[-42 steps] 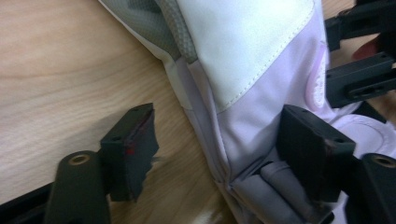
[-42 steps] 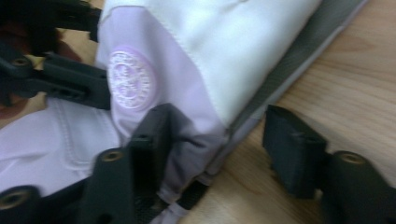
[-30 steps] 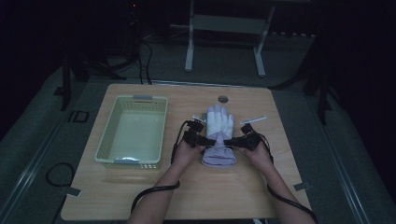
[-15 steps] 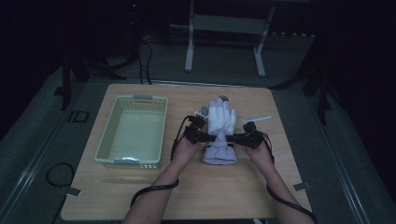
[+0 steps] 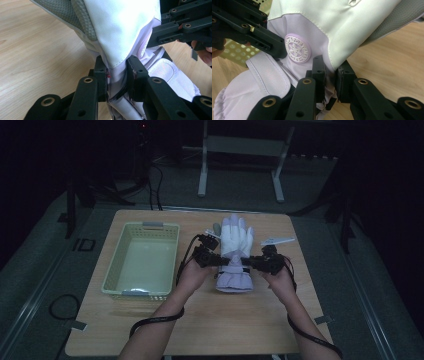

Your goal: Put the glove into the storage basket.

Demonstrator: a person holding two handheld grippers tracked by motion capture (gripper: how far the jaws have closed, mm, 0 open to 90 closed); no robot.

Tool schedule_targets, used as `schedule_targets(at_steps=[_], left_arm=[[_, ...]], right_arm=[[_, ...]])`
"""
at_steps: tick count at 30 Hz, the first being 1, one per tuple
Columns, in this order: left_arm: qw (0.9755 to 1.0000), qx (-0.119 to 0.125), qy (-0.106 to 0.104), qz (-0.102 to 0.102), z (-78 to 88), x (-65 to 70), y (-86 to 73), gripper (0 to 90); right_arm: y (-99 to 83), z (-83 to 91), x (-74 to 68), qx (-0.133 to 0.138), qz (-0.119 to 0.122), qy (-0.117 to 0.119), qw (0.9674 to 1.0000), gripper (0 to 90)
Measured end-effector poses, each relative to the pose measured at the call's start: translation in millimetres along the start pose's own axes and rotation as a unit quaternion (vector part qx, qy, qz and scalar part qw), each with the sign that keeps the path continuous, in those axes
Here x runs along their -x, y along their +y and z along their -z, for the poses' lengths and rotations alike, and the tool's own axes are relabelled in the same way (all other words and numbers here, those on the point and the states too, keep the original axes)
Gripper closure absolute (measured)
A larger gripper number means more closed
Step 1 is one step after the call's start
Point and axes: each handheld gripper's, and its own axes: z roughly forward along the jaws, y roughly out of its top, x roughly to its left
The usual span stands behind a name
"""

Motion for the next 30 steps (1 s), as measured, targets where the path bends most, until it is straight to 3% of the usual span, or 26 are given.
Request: schedule_targets(at_steps=[18,30], left_arm=[[0.9997,0.003,0.021,-0.014,57.0,-11.7,4.0,73.3],[0.9992,0.001,0.038,-0.014,99.4,-29.6,-0.4,73.3]], right_arm=[[38.8,-7.2,-39.8,0.017,0.028,0.007,0.9994,79.4],[67.5,-23.5,-70.6,0.018,0.046,0.020,0.9986,79.4]])
